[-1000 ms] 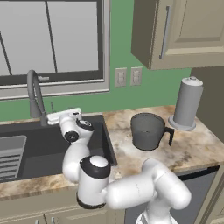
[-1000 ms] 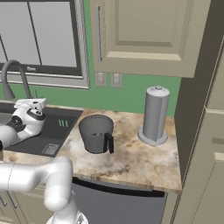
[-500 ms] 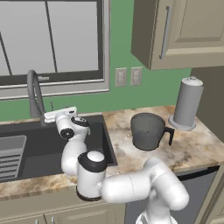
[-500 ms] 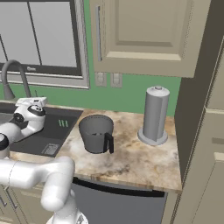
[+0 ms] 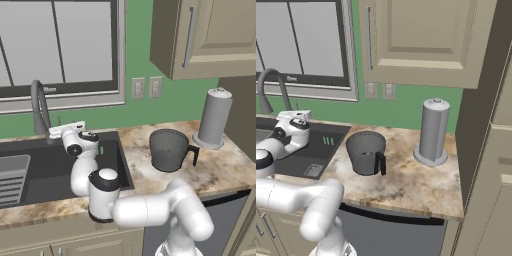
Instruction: Turn on the sink faucet and place the jug under the water for a few seconds to fill it up.
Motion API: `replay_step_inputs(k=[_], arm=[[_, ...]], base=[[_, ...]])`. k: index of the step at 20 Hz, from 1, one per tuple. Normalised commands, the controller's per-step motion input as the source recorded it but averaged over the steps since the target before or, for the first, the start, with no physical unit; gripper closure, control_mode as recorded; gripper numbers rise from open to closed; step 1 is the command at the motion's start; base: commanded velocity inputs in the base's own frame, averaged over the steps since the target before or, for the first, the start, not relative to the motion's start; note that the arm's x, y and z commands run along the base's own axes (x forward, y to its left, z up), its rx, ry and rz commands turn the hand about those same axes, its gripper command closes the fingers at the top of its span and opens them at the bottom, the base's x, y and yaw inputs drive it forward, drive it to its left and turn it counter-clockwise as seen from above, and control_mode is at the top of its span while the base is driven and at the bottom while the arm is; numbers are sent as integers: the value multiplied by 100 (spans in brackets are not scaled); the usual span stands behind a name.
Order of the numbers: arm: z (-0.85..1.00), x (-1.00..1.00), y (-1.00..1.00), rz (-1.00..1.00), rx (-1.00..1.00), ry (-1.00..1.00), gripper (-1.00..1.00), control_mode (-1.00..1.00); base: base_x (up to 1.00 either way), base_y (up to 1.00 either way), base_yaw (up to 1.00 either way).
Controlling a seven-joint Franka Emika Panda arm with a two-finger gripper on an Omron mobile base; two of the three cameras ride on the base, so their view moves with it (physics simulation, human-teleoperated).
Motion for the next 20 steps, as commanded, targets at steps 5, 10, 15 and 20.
replay_step_inputs(k=[5,10,15,20], arm=[[-20,29,6,0,0,0,-100,-100],[-15,26,13,0,0,0,-100,-100],[-11,23,18,0,0,0,-100,-100],[-9,22,19,0,0,0,-100,-100]], base=[[0,0,0],[0,0,0],[0,0,0],[0,0,0]])
